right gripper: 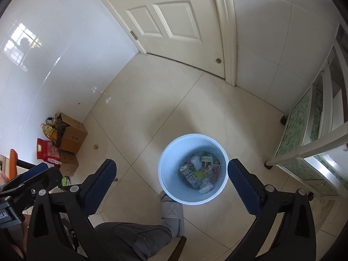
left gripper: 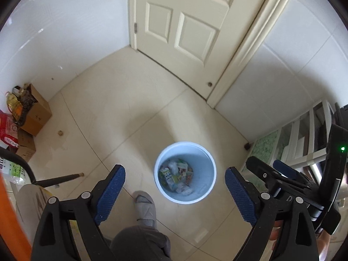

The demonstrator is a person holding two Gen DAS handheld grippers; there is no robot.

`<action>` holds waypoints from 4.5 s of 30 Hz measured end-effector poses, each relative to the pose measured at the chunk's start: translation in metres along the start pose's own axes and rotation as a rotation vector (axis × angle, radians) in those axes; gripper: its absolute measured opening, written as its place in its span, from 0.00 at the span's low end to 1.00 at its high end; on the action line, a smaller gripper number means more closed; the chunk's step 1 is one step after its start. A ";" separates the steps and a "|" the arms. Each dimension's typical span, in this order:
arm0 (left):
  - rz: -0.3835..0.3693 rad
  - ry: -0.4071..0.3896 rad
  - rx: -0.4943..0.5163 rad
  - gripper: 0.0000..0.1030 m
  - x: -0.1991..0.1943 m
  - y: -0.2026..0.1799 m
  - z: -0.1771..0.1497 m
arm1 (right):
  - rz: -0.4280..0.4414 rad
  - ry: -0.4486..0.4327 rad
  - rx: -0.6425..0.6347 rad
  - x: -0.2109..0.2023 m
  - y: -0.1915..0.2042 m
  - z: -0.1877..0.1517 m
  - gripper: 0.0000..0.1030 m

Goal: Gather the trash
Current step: 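Move both open tools back to the trash on the table, then grasp the crumpled clear tissue with the left tool while the right tool grasps the brown lump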

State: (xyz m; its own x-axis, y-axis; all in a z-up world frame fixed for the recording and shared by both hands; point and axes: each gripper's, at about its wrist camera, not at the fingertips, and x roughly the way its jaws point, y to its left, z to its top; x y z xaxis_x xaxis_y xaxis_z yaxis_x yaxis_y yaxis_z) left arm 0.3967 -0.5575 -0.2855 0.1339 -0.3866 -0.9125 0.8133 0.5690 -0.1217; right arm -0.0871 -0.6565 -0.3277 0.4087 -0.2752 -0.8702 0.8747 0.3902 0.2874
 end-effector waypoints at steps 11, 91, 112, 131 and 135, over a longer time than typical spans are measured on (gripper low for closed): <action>0.057 -0.305 -0.019 0.94 -0.142 0.025 -0.087 | 0.083 -0.174 -0.115 -0.104 0.082 -0.009 1.00; 0.403 -0.438 -0.593 0.20 -0.275 0.443 -0.284 | 0.421 0.028 -0.939 -0.046 0.591 -0.270 0.89; 0.364 -0.479 -0.706 0.20 -0.272 0.456 -0.289 | 0.406 0.022 -1.007 -0.022 0.597 -0.318 0.16; 0.379 -0.495 -0.695 0.20 -0.296 0.369 -0.385 | 0.475 0.063 -1.064 -0.028 0.583 -0.320 0.52; 0.391 -0.497 -0.686 0.20 -0.302 0.339 -0.393 | 0.449 0.038 -1.079 -0.020 0.590 -0.325 0.44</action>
State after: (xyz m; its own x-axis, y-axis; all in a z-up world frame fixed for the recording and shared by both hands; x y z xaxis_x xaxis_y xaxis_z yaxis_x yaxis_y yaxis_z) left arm 0.4093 0.0373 -0.2046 0.6837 -0.2533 -0.6843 0.1682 0.9673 -0.1900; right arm 0.3357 -0.1353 -0.2711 0.6007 0.0968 -0.7936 -0.0288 0.9946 0.0995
